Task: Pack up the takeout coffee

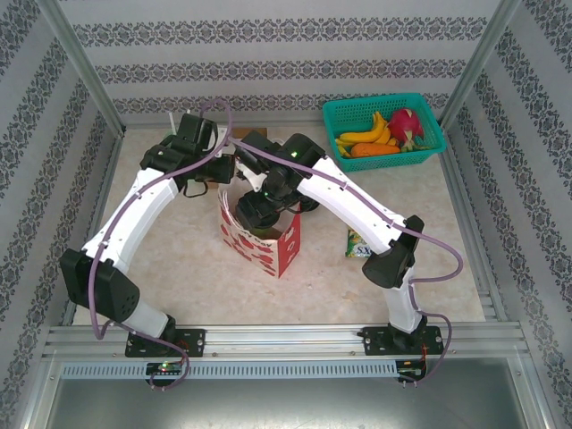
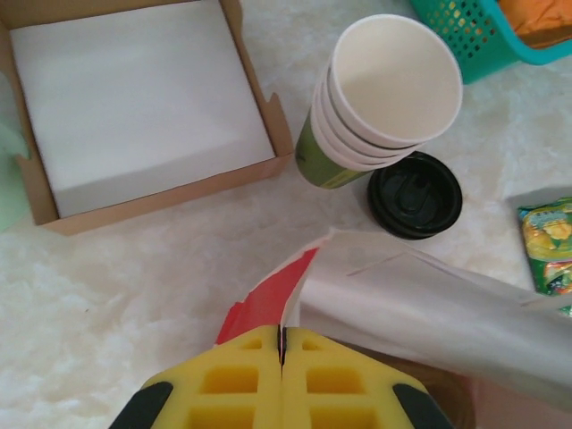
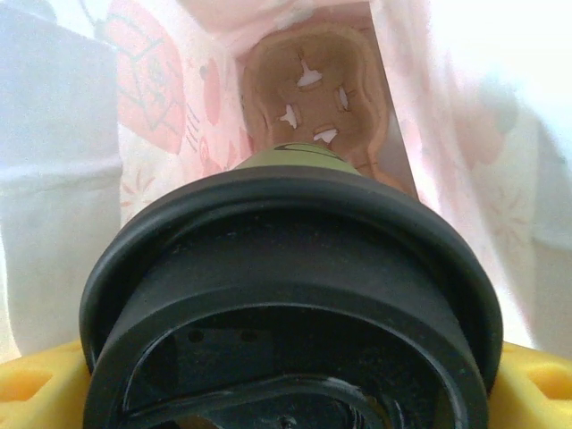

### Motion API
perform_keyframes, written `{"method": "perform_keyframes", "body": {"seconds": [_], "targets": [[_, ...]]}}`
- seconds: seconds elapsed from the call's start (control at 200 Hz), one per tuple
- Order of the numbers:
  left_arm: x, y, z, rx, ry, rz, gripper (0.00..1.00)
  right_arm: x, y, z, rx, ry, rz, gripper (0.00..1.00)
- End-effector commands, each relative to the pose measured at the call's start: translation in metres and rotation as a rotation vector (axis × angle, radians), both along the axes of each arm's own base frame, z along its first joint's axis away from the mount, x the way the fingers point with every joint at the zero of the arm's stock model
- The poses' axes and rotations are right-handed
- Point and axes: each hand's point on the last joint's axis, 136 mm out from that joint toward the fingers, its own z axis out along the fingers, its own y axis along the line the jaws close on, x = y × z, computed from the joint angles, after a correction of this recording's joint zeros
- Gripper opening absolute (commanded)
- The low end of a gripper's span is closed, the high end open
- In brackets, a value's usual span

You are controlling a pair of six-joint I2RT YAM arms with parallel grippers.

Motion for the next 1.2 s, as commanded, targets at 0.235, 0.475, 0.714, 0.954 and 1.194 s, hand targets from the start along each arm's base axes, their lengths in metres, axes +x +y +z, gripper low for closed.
{"method": "perform_keyframes", "body": {"seconds": [0.235, 0.475, 0.714, 0.954, 1.194], "targets": [[0.022, -0.016, 0.000, -0.028, 0.032, -0.069, 0.00, 0.005, -0.028, -0.017, -0.183, -0.021, -0.039, 0.51], [0.025, -0.029, 0.008, -0.067, -0.008, -0.138, 0.00, 0.001, -0.027, -0.030, -0.197, 0.038, -0.015, 0.51], [0.027, -0.029, 0.009, -0.056, -0.043, -0.176, 0.00, 0.006, -0.034, -0.044, -0.231, 0.060, -0.028, 0.51], [0.013, -0.038, 0.015, -0.058, -0.112, -0.327, 0.00, 0.013, -0.033, -0.056, -0.232, 0.082, -0.068, 0.51], [0.001, -0.037, 0.011, -0.013, -0.122, -0.407, 0.02, 0.014, -0.027, -0.063, -0.222, 0.091, -0.044, 0.51]]}}
